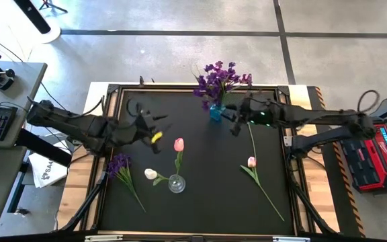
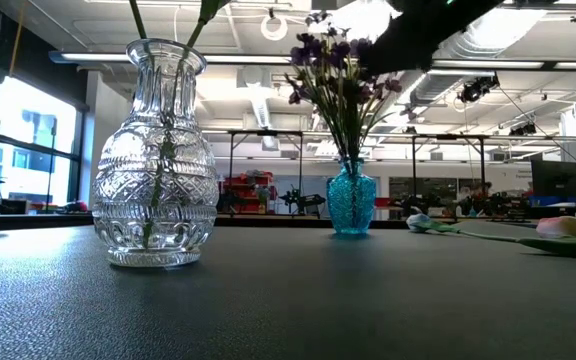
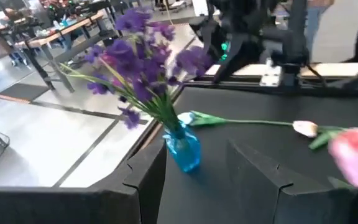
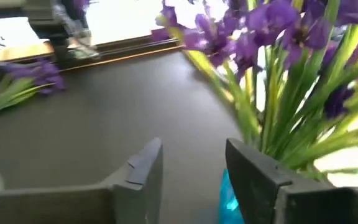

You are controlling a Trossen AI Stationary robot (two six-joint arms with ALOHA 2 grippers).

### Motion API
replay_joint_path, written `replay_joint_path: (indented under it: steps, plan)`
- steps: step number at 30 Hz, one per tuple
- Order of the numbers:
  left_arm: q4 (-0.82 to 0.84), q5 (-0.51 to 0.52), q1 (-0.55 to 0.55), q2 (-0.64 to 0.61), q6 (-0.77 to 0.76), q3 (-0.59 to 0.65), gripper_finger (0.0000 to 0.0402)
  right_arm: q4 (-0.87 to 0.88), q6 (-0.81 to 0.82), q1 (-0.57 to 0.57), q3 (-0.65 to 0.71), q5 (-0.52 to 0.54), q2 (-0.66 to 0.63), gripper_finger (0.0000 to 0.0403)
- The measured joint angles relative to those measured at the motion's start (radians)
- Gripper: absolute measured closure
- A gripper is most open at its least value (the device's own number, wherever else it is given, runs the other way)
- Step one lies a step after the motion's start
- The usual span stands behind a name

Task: Sort flowers into vase by color
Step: Put the pink flower into the transparent vase

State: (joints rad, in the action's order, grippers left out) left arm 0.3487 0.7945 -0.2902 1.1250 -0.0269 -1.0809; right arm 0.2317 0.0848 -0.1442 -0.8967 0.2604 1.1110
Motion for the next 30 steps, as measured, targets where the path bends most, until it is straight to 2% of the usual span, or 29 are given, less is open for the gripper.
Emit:
replay_joint_path:
  steps: [4,8,14,17,19,21,24,30]
  plan:
    - [0.048,0.115,-0.127,-0.009,-0.043,0.000,0.0245,0.122,0.070,0.081,0.000,-0.003,-0.104,0.0242]
    - [0.097,0.213,-0.238,-0.014,-0.127,0.000,0.0245,0.139,0.100,0.174,0.027,0.017,-0.145,0.0240]
    - [0.242,0.238,-0.382,-0.013,-0.374,0.000,0.0245,0.138,0.210,0.331,0.140,0.011,-0.143,0.0240]
    - [0.240,0.231,-0.462,-0.016,-0.447,0.000,0.0245,0.219,0.240,0.415,0.195,-0.101,-0.142,0.0240]
    - [0.213,0.234,-0.507,-0.021,-0.451,-0.001,0.0245,0.288,0.349,0.467,0.219,-0.181,-0.133,0.0240]
    - [0.210,0.250,-0.540,-0.021,-0.452,-0.002,0.0245,0.358,0.524,0.508,0.230,-0.235,-0.128,0.0240]
    - [0.208,0.305,-0.571,-0.019,-0.452,0.003,0.0245,0.452,0.741,0.559,0.230,-0.317,-0.108,0.0241]
    - [0.220,0.339,-0.577,-0.014,-0.443,0.005,0.0245,0.514,1.031,0.682,0.230,-0.339,-0.026,0.0268]
